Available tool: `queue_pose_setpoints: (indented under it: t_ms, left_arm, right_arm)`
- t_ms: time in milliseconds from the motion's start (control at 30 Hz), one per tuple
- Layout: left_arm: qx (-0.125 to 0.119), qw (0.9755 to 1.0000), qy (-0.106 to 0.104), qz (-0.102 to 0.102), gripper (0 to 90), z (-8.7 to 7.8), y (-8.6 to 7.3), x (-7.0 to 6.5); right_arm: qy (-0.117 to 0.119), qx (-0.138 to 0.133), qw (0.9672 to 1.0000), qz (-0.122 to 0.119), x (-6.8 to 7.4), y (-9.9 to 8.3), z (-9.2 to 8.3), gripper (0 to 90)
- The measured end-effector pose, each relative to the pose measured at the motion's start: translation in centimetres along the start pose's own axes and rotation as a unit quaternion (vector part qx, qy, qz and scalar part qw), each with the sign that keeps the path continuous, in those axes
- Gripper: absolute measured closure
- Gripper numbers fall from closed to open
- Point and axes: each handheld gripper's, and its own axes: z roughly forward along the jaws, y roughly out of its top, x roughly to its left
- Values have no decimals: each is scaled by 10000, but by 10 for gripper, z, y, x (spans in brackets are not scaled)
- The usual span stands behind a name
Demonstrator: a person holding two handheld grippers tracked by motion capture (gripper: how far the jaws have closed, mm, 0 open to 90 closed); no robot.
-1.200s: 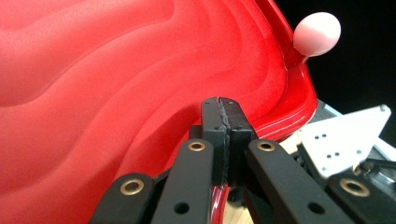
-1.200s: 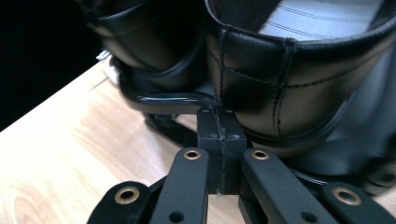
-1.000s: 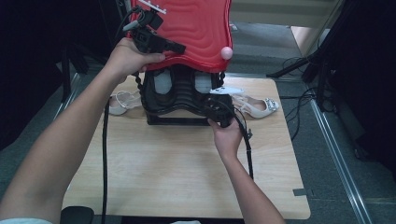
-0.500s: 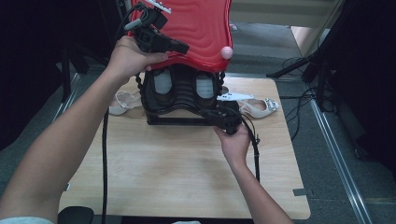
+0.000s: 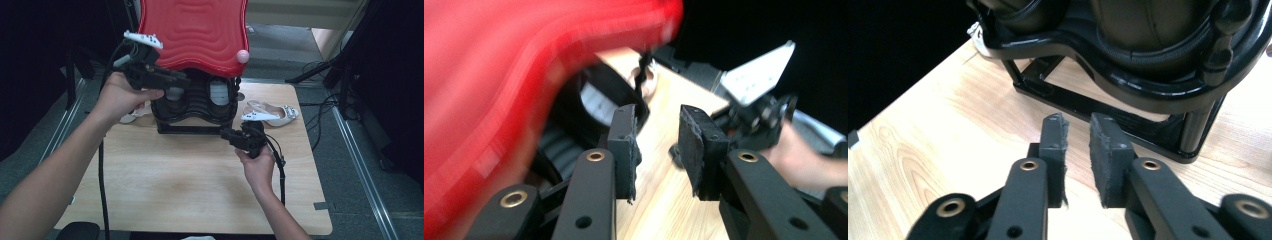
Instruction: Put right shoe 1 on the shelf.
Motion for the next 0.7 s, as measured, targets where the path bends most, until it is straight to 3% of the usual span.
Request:
queue_pose_setpoints:
  t_ms: [67,167,267,300,367,467,600,700]
  left_arm:
    - [122,9998,-46,-114,661,5,-14,0]
    - [177,9994,-150,-261,655,11,-33,2]
    - [189,9989,-201,-366,653,17,-51,5]
    - [216,9987,-215,-413,650,19,-56,5]
    - [238,9982,-278,-485,648,22,-67,7]
    - [314,9980,-226,-504,638,27,-79,6]
    - [393,9972,-307,-550,612,35,-95,6]
    - [395,9964,-409,-621,589,40,-105,6]
  right_arm:
    - [58,-36,10000,-62,1,-7,-2,782]
    - [244,-65,9996,139,-1,-14,-4,773]
    - [25,-197,9998,97,-1,-22,-8,712]
    - [-142,-216,9997,-11,1,-24,-9,716]
    - [-198,-175,9996,-59,3,-28,-9,742]
    - [120,-195,9997,102,0,-32,-12,726]
    - [350,-137,9991,218,-6,-33,-15,679]
    - [668,-117,9971,356,-13,-34,-19,646]
